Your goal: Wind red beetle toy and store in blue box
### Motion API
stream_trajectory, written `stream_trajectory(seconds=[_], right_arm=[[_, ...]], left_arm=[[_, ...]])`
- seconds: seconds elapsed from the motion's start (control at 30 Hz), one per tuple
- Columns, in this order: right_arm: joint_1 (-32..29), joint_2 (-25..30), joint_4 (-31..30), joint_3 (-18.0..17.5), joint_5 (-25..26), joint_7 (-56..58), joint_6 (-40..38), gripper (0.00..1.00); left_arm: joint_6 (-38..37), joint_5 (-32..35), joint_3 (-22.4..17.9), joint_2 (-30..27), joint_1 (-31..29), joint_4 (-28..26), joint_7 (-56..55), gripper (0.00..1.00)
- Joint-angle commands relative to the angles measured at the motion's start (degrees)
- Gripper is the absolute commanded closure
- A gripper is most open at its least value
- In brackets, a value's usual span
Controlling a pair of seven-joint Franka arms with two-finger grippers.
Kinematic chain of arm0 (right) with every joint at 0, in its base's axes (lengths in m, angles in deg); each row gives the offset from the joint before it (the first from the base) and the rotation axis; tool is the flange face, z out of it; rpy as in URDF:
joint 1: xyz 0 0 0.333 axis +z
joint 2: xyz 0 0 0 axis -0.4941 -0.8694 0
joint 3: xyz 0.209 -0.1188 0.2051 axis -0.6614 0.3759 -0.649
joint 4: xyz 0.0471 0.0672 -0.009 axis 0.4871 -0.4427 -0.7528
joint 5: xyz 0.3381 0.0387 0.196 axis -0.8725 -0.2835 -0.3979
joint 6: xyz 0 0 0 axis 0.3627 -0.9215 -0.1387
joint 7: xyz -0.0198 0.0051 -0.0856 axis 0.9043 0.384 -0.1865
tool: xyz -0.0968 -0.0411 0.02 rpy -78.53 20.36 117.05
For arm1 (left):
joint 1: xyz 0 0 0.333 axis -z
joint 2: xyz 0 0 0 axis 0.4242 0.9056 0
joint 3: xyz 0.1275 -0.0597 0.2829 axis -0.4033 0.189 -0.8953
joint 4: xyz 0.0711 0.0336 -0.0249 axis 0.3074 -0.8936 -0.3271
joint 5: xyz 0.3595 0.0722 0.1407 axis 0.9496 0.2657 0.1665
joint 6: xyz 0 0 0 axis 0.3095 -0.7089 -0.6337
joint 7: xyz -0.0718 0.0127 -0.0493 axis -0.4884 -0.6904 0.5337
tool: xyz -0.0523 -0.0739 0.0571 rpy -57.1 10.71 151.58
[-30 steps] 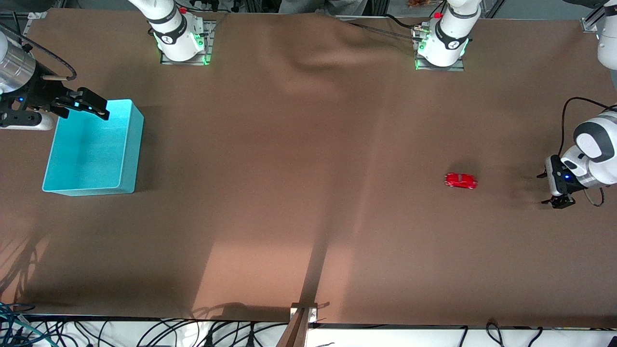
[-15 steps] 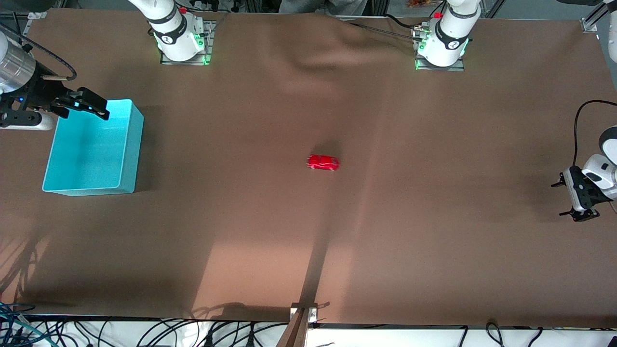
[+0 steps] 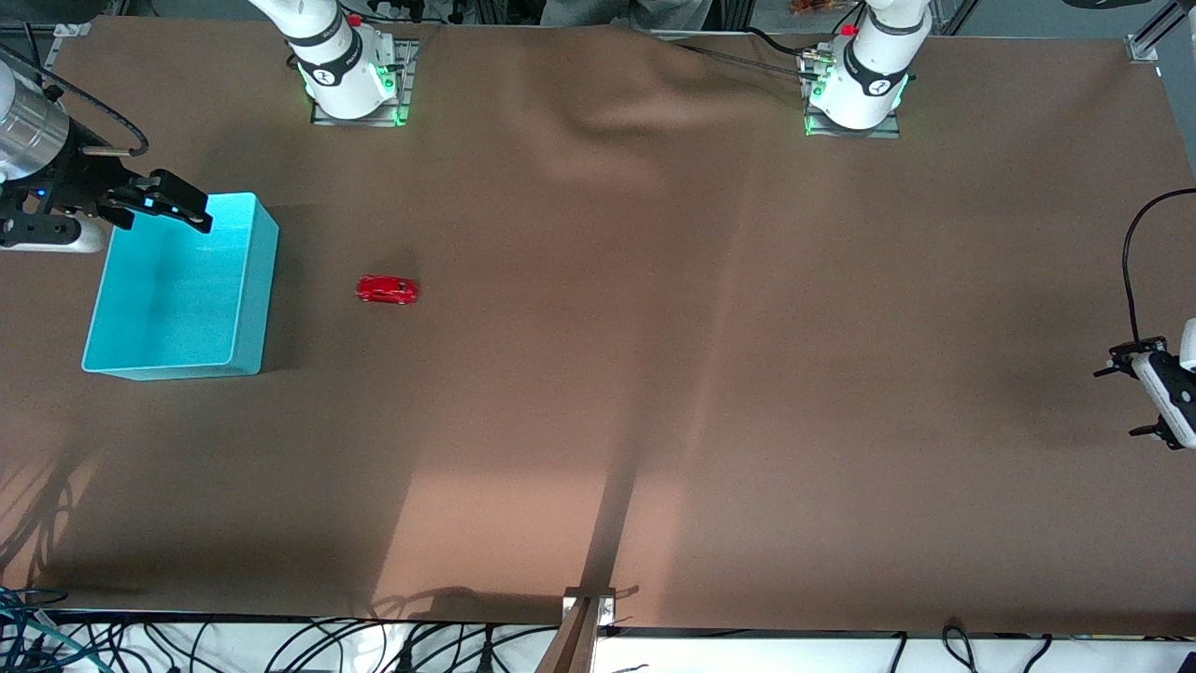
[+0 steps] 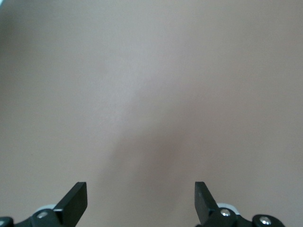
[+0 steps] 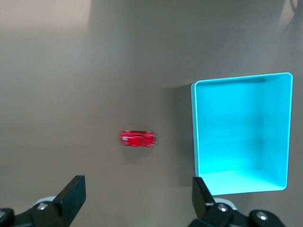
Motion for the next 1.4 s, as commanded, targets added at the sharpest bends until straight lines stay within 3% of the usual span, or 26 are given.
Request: stream_trajectory(seconds=[0.0,0.47,0.73,1.13,1.37], right_arm=[[-0.06,-0.53,1.48,-0.10,-0.24,0.81,-1.01,0.00],[-1.11,-2.90,0.60,1.74,-0.07,0.81,-5.93,0.00],[-1.02,-3.52,-4.58,2.53,0.02,-3.49,-6.73,0.00],[-1.02,0.09,-22.24,3.32,-0.51,-21.86,8.47,0.00],[-0.76,0.97,-31.73,2.54,-0.77,-32.49,17.26,0.00]], left_arm=[[-6.24,-1.20,-0.40,-2.60,3.30,2.57,-11.69,0.00],[-12.48,-1.29,-0.31,-8.14,10.60,2.75,-34.72,0.00],[-16.26,-1.81,-0.31,-10.42,13.76,2.84,-44.40,0.00],[-20.57,-1.82,-0.40,-14.11,18.95,3.36,-58.63,0.00],[-20.57,-1.03,-1.45,-19.29,23.87,2.13,-68.04,0.00]])
